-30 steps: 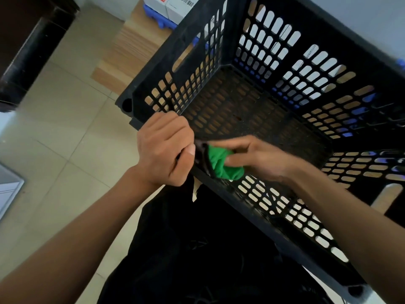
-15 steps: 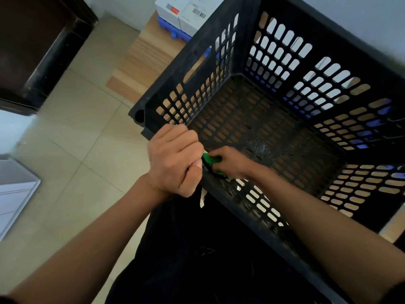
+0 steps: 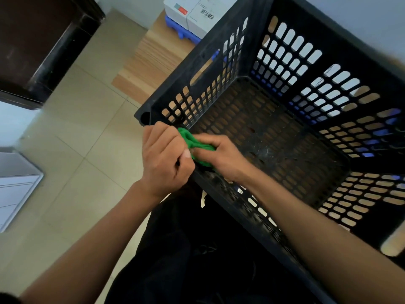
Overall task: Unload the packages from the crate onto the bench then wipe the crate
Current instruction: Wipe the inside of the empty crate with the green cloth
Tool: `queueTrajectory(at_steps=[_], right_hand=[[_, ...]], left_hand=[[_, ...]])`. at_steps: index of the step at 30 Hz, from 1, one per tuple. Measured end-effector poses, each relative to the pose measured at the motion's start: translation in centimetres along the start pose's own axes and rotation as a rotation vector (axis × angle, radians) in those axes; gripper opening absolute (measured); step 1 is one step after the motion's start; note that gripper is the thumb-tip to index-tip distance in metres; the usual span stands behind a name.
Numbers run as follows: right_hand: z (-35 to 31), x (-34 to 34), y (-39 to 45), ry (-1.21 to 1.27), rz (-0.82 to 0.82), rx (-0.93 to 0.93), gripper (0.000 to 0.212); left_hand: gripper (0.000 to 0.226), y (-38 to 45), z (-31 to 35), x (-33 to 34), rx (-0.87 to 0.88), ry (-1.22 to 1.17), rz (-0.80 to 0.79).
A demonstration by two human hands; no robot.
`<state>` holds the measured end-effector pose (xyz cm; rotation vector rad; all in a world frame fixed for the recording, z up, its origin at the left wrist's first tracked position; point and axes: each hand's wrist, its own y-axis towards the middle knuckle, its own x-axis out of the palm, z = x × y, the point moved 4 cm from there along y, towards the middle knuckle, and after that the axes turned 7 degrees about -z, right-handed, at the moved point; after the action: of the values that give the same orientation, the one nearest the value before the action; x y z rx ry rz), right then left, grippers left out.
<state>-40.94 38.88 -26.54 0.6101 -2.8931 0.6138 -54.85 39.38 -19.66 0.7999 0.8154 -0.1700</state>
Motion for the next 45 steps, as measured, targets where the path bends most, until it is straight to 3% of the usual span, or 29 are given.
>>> queueTrajectory(at_steps=[8,16,17,20,22,23,27,30,33,37,41,45], right_hand=[[1.3,0.6,1.6,-0.282,-0.003,-0.036,0.022],[5.9,-0.6,4.7,-0.791,-0.145,0.167,0.023],[6.2,-0.7,4.8,-0.793,-0.165,0.211,0.018],[6.1,-1.4,5.1,-0.695,-0.177,0.308,0.032],[4.9,-1.8,4.9,-0.647,-0.222,0.314,0.031],[4.1,-2.0,4.6,-0.555,-0.227,0.287,0.028],[0.3,-1.8,2.8,0.188,-0.142,0.067,0.031],[-0.5,0.4,1.7,-0.044,-0.151,-0.080,0.030],[0.7,0.6,2.3,-0.271,-0.057,-0.105,0.028],[5.6,-0.8,4.1,-0.870,-0.156,0.164,0.017],[7.4,-2.6,3.0,-0.796,-0.139,0.250,0.023],[6.9,-5.4,0.4,-0.508,0.086,0.272,0.026]], left_hand=[[0.025,0.1,0.0,0.5,0.001,0.061,-0.054],[0.027,0.7,0.2,0.5,-0.020,0.133,-0.123],[0.026,0.7,0.2,0.4,-0.025,0.140,-0.133],[0.025,0.7,0.2,0.3,-0.033,0.137,-0.140],[0.026,0.6,0.1,0.4,-0.036,0.129,-0.119],[0.026,0.5,0.1,0.5,-0.041,0.116,-0.103],[0.030,0.2,-0.2,0.5,-0.054,0.012,0.009],[0.030,0.0,-0.3,0.6,-0.077,-0.019,0.059],[0.025,0.1,-0.2,0.9,-0.057,-0.005,0.054],[0.027,0.1,-0.3,0.8,-0.051,0.013,0.032],[0.029,0.3,0.1,0.5,-0.082,0.034,-0.046],[0.028,0.8,0.6,0.0,-0.093,0.107,-0.277]])
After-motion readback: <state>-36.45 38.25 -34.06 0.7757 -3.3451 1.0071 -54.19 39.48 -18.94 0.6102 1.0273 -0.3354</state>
